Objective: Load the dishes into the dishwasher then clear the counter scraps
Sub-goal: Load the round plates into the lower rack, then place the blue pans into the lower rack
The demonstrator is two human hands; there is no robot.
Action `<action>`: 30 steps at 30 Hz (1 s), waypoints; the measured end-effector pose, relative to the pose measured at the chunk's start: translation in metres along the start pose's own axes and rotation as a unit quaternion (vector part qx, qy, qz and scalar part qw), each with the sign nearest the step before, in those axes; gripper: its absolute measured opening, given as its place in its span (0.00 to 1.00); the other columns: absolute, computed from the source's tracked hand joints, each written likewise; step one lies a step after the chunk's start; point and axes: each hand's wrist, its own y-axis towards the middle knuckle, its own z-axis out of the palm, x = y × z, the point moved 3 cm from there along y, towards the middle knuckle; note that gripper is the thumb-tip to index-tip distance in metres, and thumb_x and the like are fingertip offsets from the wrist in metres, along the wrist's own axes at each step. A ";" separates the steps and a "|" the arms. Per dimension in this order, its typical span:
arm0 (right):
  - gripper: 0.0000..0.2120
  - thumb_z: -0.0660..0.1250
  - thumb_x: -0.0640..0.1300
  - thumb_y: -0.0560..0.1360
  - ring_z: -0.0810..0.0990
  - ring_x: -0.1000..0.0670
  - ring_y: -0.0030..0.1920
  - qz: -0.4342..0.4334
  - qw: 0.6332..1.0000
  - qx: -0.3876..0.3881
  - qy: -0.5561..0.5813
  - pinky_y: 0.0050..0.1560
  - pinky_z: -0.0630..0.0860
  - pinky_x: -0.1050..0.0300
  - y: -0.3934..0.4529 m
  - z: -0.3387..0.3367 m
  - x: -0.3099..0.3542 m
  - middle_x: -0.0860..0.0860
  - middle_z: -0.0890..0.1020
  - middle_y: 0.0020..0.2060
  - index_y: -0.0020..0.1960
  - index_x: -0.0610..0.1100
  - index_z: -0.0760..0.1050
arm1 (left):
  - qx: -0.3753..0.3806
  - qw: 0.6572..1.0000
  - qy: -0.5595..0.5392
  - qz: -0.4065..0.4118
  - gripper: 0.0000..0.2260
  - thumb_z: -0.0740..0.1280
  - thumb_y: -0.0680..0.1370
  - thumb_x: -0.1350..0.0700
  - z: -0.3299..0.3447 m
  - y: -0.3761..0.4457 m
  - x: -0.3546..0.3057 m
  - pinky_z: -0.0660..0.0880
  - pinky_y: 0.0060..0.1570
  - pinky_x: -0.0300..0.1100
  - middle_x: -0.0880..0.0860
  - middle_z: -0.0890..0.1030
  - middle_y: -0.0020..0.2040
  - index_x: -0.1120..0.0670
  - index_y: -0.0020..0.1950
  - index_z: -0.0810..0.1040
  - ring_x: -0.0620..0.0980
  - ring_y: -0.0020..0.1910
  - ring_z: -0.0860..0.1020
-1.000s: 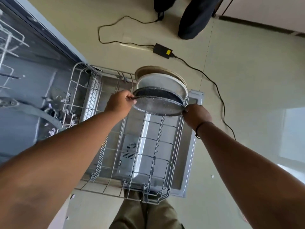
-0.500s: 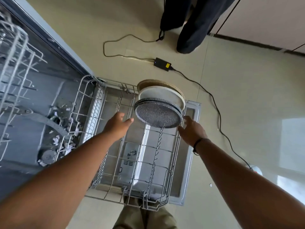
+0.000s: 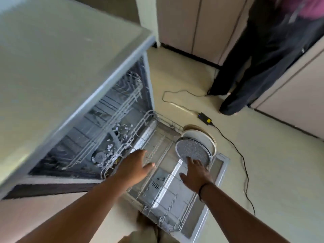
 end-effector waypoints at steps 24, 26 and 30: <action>0.33 0.65 0.58 0.74 0.64 0.47 0.71 -0.508 0.851 -0.041 -0.126 0.70 0.63 0.55 -0.325 0.063 0.428 0.47 0.68 0.69 0.74 0.47 0.59 | -0.411 0.870 -0.096 -0.254 0.30 0.58 0.76 0.34 -0.091 -0.535 0.211 0.60 0.71 0.44 0.48 0.61 0.77 0.46 0.74 0.63 0.47 0.75 0.60; 0.33 0.64 0.58 0.74 0.63 0.48 0.71 -0.551 0.823 -0.031 -0.131 0.70 0.62 0.55 -0.365 0.087 0.468 0.48 0.68 0.70 0.74 0.48 0.59 | -0.443 0.841 -0.109 -0.291 0.29 0.60 0.76 0.35 -0.084 -0.587 0.232 0.59 0.71 0.42 0.49 0.63 0.76 0.48 0.74 0.64 0.47 0.74 0.61; 0.32 0.65 0.57 0.74 0.63 0.49 0.72 -0.603 0.791 0.022 -0.101 0.72 0.61 0.54 -0.433 0.125 0.529 0.49 0.69 0.70 0.73 0.48 0.61 | -0.482 0.787 -0.128 -0.364 0.27 0.61 0.77 0.38 -0.075 -0.664 0.266 0.59 0.70 0.40 0.49 0.67 0.73 0.49 0.72 0.67 0.46 0.72 0.64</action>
